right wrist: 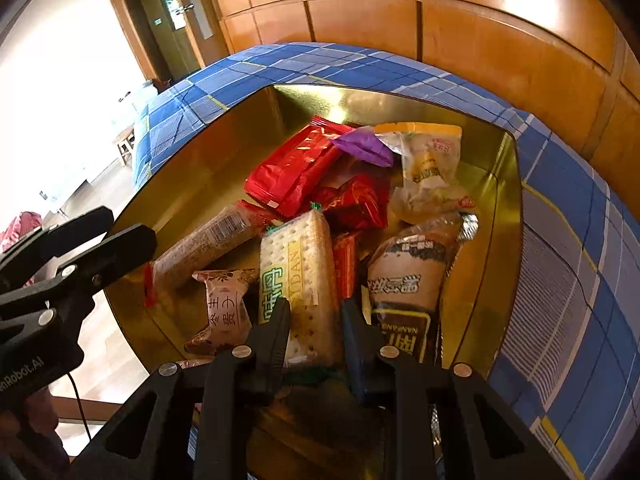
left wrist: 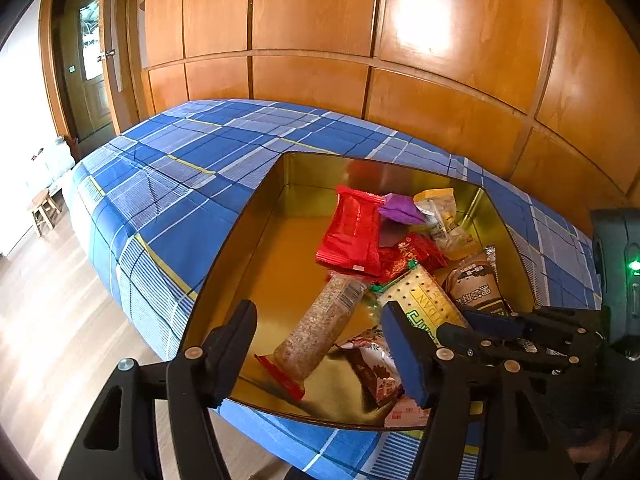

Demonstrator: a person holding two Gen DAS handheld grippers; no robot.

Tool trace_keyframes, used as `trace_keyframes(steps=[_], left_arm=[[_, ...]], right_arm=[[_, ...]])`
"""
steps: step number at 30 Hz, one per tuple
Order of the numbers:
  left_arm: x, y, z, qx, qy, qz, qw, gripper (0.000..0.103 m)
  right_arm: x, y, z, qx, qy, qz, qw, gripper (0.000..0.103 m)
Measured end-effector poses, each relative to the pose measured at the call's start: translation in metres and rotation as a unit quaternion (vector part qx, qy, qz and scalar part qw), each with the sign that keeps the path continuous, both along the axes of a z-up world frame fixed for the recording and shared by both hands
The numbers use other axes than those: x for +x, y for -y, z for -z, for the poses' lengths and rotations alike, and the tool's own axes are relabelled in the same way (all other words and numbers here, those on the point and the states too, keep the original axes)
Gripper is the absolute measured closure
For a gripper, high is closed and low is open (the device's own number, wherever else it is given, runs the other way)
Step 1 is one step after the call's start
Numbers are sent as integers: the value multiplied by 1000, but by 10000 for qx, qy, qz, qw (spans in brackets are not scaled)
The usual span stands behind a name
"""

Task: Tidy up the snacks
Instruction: 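Open the right gripper to release the crackers and withdraw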

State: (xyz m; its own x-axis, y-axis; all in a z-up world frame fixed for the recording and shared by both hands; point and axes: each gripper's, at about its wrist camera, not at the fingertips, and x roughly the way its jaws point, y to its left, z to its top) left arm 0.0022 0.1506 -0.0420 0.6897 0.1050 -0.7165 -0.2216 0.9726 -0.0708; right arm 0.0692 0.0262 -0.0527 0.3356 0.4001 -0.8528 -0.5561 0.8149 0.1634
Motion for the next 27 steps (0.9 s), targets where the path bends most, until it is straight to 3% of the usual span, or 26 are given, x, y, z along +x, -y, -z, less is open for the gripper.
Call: trace_keyframes(steps=[15,27], left_arm=[[-7,13,-7,108,108,64,9999,28],[-16,30,-15,257,312,62,9992,8]], right_arm=[[-11,19,-17,116,337,427,9985,74],[-41,50,-40,139,946,1148,9888,70]])
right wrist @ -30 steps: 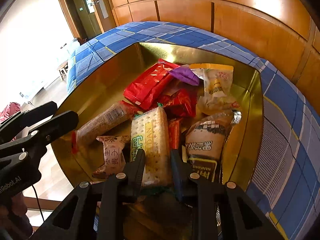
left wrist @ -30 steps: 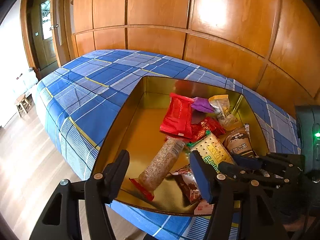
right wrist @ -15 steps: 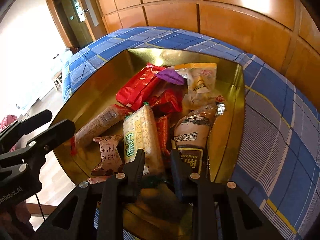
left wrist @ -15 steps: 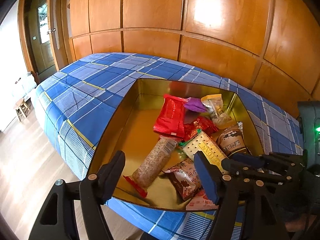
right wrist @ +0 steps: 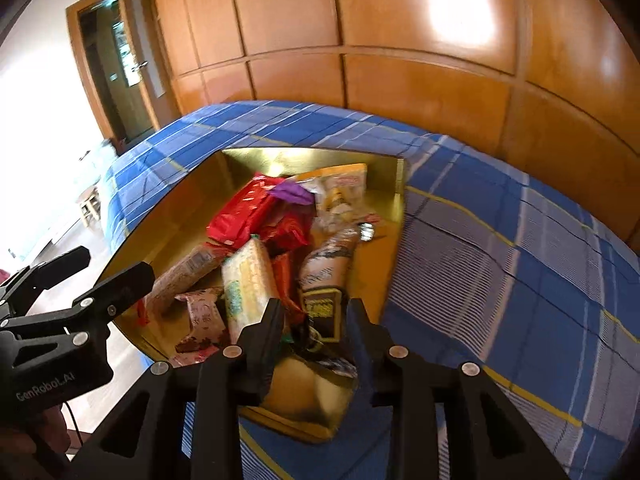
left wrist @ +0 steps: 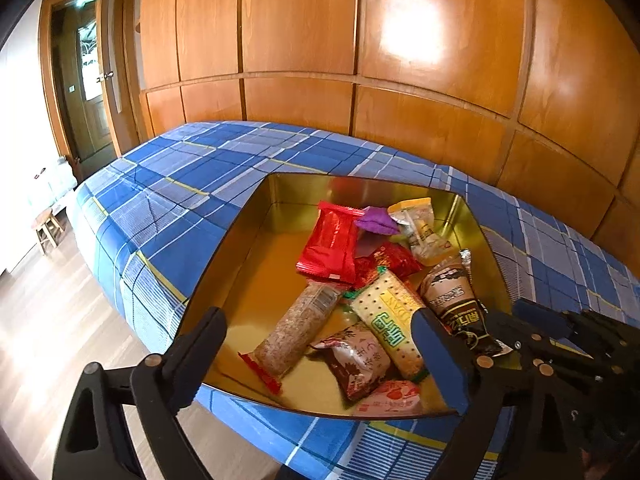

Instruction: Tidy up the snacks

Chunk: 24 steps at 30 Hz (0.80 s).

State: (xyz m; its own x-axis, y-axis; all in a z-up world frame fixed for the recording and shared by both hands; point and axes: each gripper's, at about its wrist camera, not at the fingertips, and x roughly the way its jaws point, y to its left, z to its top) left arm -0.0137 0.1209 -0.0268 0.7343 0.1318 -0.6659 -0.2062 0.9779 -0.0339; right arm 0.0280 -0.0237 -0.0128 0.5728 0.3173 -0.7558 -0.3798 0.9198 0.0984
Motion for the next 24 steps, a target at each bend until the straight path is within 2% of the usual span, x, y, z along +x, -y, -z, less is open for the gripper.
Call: trace_keyframes(steps=[8,12,24], left_arm=[[-7,16,-3,96,98,111,9998,4],[-9,18,-6,123,149,104,9998,1],[-12,18,-10,120,221,103,9996,0]], right_arm=[[-15,21,-3,7,176,425,9989,68],[-17,24,-4,27,201,475,9987,67],[-20,23,-4,12,230,460,9987,67]])
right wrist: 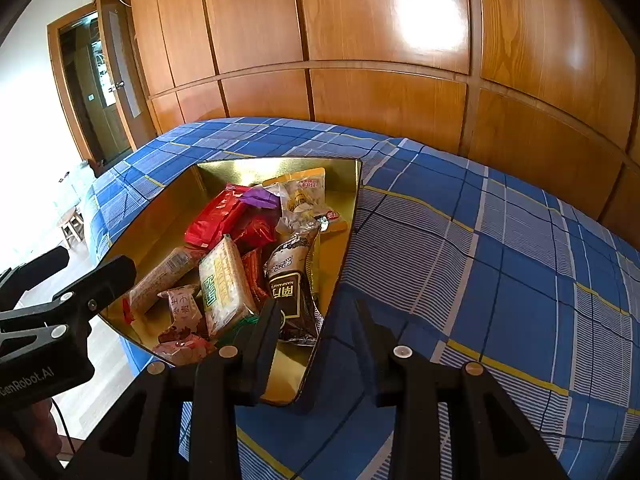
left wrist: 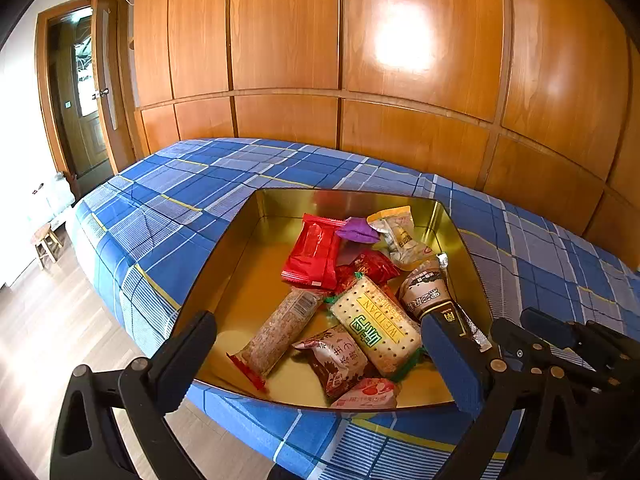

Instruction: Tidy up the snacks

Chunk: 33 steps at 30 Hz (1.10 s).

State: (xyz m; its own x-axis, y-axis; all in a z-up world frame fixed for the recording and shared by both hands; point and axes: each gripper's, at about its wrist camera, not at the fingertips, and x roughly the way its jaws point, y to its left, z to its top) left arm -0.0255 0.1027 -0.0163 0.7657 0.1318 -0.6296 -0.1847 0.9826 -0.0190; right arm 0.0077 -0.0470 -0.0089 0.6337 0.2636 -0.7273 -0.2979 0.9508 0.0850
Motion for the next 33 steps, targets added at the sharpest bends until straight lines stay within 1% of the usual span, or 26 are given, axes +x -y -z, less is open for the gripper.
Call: trace_keyframes(steps=[33], left_arm=[[-3,-2,-4,15,50,-53,10000,0]], right_arm=[[-3,-3,0,-18,40,-22,10000,66]])
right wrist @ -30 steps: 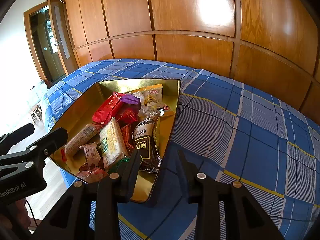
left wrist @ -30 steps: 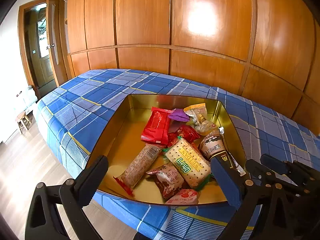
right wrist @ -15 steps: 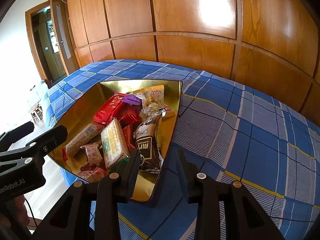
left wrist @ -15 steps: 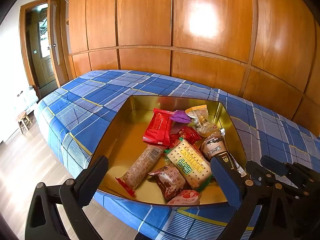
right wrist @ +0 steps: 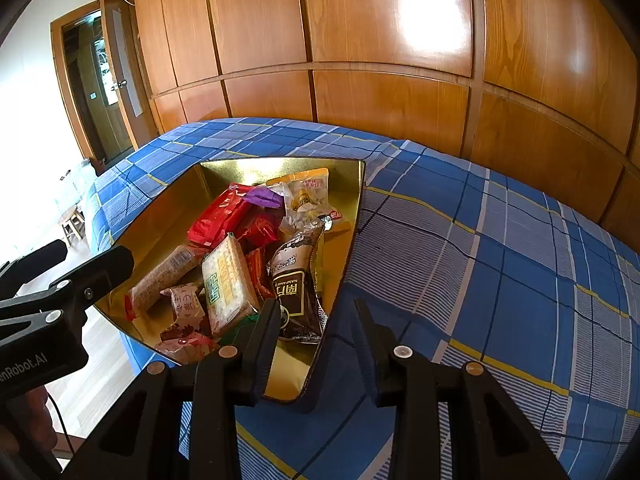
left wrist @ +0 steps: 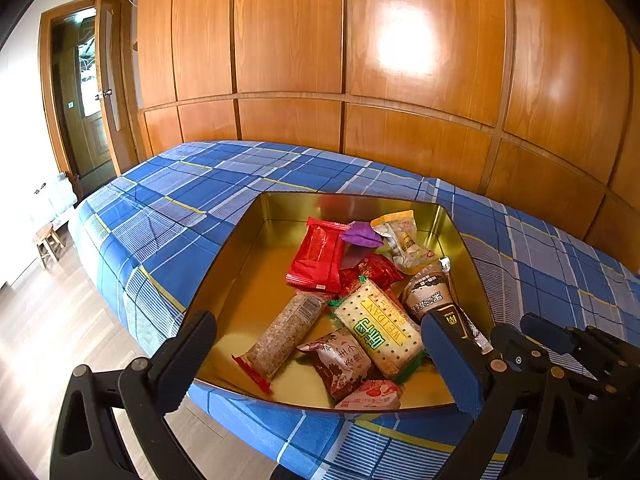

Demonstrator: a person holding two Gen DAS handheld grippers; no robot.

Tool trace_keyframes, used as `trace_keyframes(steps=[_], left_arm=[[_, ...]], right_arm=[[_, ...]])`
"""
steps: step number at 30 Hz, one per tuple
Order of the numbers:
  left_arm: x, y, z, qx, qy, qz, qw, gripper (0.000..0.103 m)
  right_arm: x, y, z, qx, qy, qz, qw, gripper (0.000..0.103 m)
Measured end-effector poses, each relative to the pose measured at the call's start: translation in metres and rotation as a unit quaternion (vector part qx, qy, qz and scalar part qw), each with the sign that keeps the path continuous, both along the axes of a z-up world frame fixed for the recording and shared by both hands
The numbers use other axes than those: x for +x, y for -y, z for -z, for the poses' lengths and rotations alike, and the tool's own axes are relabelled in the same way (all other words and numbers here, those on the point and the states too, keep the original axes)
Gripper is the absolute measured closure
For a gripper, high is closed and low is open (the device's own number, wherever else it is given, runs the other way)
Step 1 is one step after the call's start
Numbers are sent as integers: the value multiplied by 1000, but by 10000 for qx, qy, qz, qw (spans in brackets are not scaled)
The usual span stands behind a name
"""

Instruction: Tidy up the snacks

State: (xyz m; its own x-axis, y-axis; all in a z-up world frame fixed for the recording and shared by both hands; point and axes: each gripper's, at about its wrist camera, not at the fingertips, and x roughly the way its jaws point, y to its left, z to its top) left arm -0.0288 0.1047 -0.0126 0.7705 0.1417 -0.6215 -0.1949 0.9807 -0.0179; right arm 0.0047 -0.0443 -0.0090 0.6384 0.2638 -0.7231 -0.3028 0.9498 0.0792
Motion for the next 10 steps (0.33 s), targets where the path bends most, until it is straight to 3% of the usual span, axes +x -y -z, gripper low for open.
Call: trace_keyframes(steps=[10], left_arm=[[1,2,1,-50,39,124,9999,0]], right_arm=[[2,6,0,34,5,54,10000,66]])
